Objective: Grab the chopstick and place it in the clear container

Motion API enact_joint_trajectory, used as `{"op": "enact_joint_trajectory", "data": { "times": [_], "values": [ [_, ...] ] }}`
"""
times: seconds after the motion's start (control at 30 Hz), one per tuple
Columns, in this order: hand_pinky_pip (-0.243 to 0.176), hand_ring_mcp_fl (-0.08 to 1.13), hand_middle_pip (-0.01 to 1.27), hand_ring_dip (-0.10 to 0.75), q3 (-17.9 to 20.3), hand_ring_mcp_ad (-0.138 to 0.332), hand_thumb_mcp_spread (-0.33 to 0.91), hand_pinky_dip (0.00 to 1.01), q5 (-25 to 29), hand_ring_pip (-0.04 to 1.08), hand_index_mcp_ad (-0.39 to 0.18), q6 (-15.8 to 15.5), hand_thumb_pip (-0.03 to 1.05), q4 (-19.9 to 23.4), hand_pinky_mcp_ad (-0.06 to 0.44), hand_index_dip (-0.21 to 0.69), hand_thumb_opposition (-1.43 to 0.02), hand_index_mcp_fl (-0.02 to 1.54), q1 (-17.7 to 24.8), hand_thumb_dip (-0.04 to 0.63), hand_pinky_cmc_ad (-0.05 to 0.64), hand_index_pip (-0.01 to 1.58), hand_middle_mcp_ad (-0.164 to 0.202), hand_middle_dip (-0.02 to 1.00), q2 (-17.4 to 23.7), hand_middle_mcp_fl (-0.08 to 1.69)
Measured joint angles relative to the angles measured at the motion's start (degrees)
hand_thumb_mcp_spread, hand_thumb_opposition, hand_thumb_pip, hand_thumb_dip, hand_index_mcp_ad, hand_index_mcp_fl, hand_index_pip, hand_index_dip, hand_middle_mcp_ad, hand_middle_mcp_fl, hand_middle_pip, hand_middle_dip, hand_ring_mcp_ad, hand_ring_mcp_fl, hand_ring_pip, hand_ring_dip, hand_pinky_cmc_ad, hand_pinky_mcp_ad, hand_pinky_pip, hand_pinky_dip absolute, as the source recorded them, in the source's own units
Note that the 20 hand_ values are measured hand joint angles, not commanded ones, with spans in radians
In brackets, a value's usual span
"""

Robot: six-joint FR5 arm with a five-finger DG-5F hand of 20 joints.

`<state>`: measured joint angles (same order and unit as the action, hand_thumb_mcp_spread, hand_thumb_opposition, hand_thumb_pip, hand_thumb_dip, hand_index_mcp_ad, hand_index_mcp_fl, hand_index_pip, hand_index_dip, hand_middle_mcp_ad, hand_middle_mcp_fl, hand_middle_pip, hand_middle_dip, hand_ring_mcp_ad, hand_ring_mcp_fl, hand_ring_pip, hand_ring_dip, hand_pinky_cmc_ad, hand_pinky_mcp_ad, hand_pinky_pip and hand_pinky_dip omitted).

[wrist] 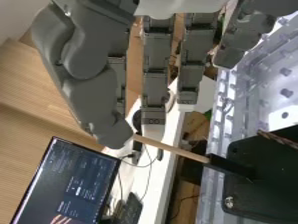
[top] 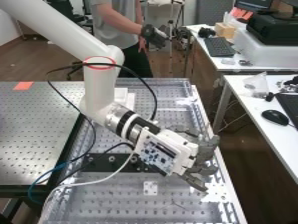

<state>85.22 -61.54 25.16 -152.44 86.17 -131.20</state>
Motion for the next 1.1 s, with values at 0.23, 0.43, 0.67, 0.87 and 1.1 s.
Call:
{"op": "enact_joint_trajectory", "data": {
  "times": [0.23,0.43,0.67,0.87,1.1],
  "values": [
    [-0.047,0.47,0.47,0.494,1.0,0.07,0.56,0.18,0.2,0.1,-0.237,0.4,0.65,0.4,0.202,0.086,-0.86,0.42,0.1,0.305,0.29,0.97,-0.026,0.7,0.4,0.7],
    [-0.047,0.47,0.48,0.494,1.1,0.07,0.54,0.18,0.3,0.09,-0.23,0.5,0.66,0.7,0.202,0.079,-0.87,0.42,0.1,0.305,0.279,0.97,-0.03,0.69,0.4,0.71],
    [-0.049,0.47,0.48,0.494,1.2,0.07,0.53,0.18,0.0,0.09,-0.23,0.4,0.66,0.9,0.202,0.073,-0.87,0.4,0.3,0.305,0.278,0.97,-0.03,0.69,0.4,0.68],
    [-0.049,0.46,0.49,0.494,1.9,0.066,0.53,0.18,0.2,0.1,-0.23,0.5,0.66,0.9,0.202,0.073,-0.85,0.37,0.5,0.305,0.278,0.97,-0.028,0.7,0.7,0.69],
    [-0.049,0.46,0.52,0.494,2.2,0.07,0.53,0.18,0.5,0.09,-0.218,-0.1,0.66,1.0,0.202,0.073,-0.83,0.36,0.6,0.305,0.278,1.03,-0.024,0.7,1.2,0.66]
  ]
}}
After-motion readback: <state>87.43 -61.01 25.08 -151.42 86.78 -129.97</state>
